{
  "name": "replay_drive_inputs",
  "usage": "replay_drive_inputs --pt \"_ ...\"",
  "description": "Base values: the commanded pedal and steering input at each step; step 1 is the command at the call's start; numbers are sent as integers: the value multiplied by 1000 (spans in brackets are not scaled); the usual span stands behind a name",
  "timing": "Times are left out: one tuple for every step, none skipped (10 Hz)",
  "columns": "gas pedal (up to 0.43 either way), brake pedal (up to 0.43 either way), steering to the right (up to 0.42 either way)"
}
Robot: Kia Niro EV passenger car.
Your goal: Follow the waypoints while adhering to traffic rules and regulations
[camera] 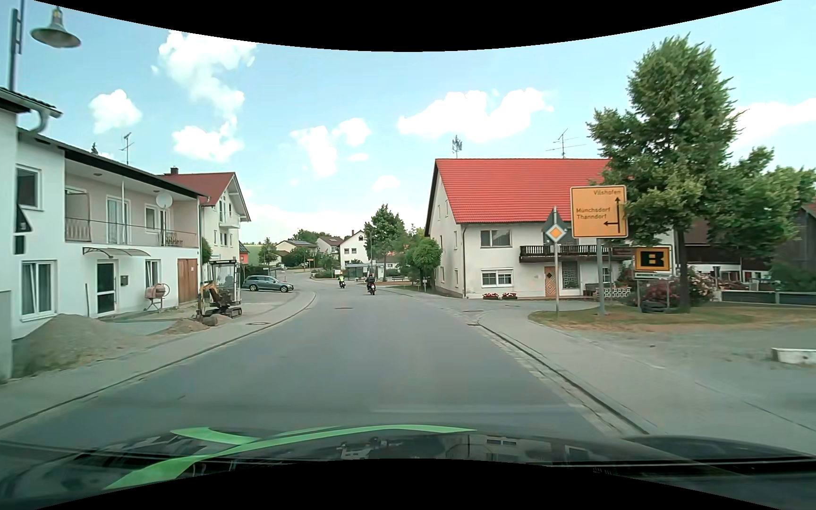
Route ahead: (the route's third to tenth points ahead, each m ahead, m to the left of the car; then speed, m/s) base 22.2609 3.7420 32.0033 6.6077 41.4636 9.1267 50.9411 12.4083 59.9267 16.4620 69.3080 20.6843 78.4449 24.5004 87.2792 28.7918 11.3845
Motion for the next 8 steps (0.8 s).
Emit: replay_drive_inputs --pt "67 0 -44" --pt "67 0 -44" --pt "67 0 -44" --pt "67 0 -44" --pt "67 0 -44" --pt "79 0 -44" --pt "79 0 -44" --pt "87 0 -44"
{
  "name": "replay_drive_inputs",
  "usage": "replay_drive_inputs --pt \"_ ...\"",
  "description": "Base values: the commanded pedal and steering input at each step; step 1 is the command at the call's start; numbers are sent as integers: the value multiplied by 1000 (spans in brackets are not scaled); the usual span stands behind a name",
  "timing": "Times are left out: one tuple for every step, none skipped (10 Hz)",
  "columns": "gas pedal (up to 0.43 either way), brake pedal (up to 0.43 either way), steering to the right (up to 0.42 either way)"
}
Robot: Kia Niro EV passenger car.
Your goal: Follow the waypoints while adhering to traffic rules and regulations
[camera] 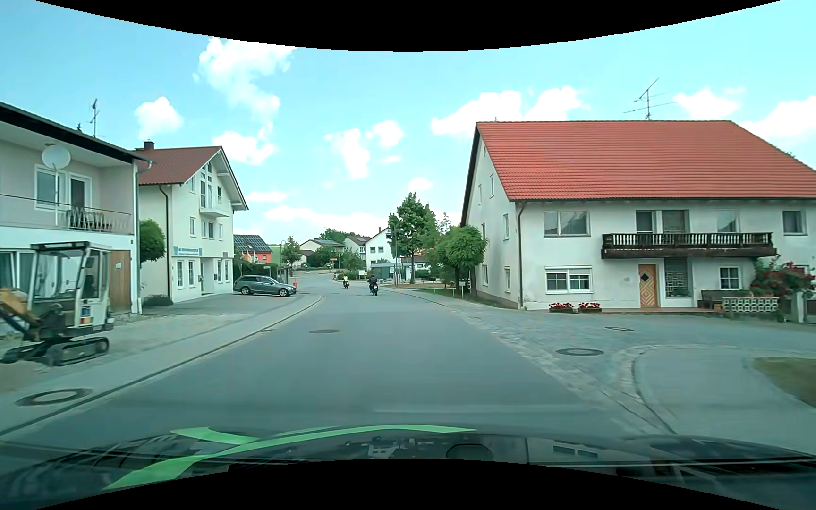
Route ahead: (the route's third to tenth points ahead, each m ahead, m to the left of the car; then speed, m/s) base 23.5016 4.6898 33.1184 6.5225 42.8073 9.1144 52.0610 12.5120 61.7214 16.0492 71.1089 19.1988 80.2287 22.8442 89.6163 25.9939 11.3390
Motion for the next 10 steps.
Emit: replay_drive_inputs --pt "130 0 -44" --pt "130 0 -44" --pt "130 0 -44" --pt "130 0 -44" --pt "130 0 -44" --pt "130 0 -44" --pt "118 0 -44" --pt "110 0 -44" --pt "110 0 -44" --pt "87 0 -45"
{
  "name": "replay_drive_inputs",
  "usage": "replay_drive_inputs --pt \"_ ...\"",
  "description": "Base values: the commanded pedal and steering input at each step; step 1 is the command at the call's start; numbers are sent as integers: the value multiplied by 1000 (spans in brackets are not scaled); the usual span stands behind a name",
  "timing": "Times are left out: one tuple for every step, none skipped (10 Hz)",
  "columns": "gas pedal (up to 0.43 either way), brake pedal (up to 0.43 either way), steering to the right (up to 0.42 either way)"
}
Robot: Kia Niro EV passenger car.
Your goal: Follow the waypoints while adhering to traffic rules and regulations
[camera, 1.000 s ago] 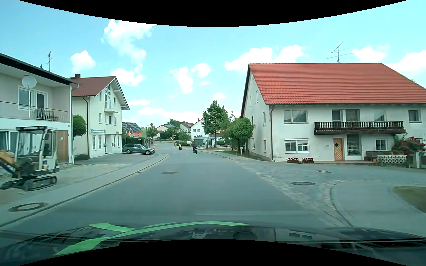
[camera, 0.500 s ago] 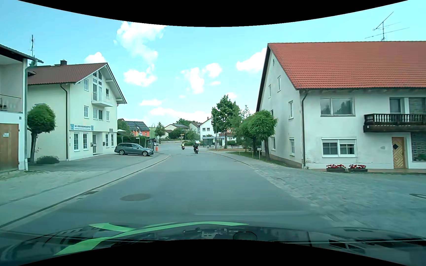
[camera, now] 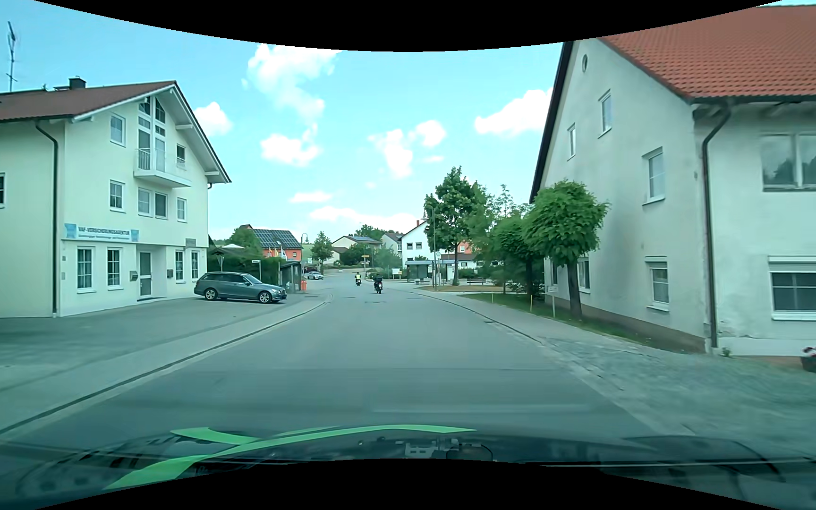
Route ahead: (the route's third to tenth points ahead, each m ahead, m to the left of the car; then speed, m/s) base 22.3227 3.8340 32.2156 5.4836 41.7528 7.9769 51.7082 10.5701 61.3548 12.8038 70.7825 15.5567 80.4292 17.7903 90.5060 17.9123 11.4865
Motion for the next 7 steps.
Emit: replay_drive_inputs --pt "59 0 -45" --pt "59 0 -48" --pt "59 0 -49" --pt "59 0 -49" --pt "67 0 -49" --pt "67 0 -45" --pt "79 0 -29"
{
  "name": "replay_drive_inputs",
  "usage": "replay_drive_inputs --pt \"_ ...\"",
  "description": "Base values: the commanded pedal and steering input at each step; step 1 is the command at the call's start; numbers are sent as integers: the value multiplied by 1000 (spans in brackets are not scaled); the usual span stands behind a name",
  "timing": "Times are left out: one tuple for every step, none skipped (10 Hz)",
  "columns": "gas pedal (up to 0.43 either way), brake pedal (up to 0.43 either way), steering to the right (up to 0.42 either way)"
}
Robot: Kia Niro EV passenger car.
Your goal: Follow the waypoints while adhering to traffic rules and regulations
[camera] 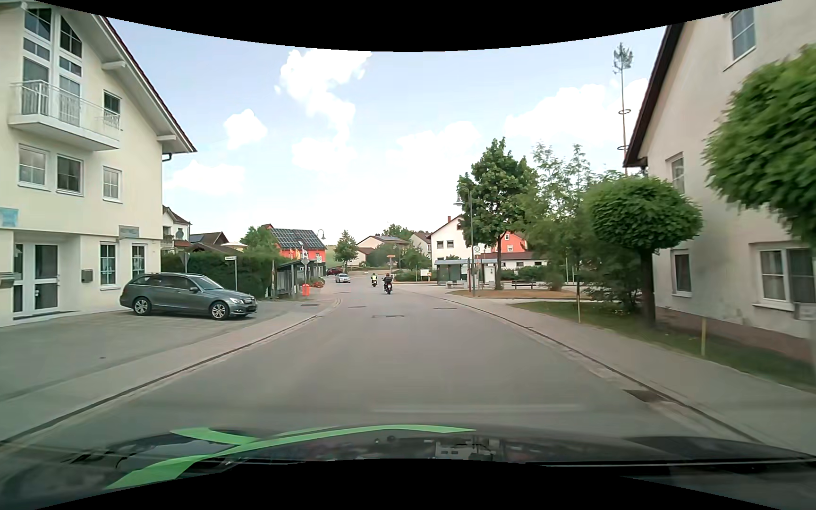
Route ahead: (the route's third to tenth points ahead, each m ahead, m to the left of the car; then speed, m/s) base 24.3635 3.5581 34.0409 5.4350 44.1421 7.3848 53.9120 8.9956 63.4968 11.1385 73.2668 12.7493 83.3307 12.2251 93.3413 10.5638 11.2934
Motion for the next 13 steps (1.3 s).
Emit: replay_drive_inputs --pt "98 0 -15" --pt "110 0 -10" --pt "110 0 -9" --pt "110 0 -11" --pt "110 0 -12" --pt "110 0 -13" --pt "110 0 -15" --pt "110 0 -18" --pt "110 0 -22" --pt "87 0 -26" --pt "87 0 -30" --pt "87 0 -30" --pt "59 0 -30"
